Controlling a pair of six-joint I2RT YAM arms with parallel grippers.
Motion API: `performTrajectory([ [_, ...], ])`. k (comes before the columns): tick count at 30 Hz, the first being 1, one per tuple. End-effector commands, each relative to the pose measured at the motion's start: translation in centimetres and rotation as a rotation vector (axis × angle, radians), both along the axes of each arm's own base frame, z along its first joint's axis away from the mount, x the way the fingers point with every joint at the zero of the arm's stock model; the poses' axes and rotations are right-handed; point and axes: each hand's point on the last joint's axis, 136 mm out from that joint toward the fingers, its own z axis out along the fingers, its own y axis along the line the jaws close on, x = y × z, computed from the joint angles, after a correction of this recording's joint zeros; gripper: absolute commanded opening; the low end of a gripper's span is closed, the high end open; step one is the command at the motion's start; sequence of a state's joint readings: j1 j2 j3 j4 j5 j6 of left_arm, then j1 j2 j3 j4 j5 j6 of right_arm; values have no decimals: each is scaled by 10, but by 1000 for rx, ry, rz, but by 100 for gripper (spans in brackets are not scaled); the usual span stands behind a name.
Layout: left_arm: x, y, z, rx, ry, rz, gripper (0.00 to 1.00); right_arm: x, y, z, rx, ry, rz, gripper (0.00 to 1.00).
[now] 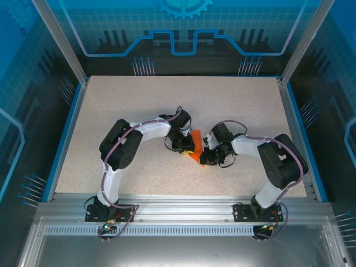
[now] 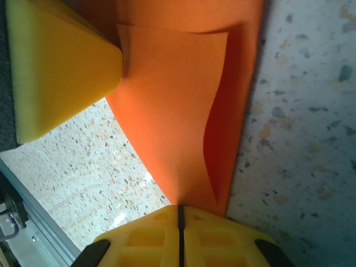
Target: Fold a paper plane with a square sheet of paper (fold left side to right side)
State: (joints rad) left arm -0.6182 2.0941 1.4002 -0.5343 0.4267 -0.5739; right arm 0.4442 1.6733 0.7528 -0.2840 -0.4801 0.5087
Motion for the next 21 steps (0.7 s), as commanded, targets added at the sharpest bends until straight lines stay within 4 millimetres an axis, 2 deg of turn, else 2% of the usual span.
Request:
performTrajectory([
  [1, 8, 7, 8, 53, -64, -1, 21, -21, -30, -34, -148, 106, -45, 7],
  [5, 3, 5, 35, 30, -119, -5, 22, -25, -34, -40, -165, 124, -52, 4],
  [8, -8, 1, 44, 18, -130, -16, 21, -25, -33, -43, -163, 129, -55, 3],
  [12, -23, -2, 40, 14, -105, -27, 20, -25, -33, -43, -163, 127, -55, 1],
  [16, -34, -14, 29, -10, -70, -45, 18, -24, -33, -43, -164, 124, -54, 0],
  [21, -37, -21, 15, -10, -43, -47, 17, -25, -34, -43, -170, 126, -51, 0],
])
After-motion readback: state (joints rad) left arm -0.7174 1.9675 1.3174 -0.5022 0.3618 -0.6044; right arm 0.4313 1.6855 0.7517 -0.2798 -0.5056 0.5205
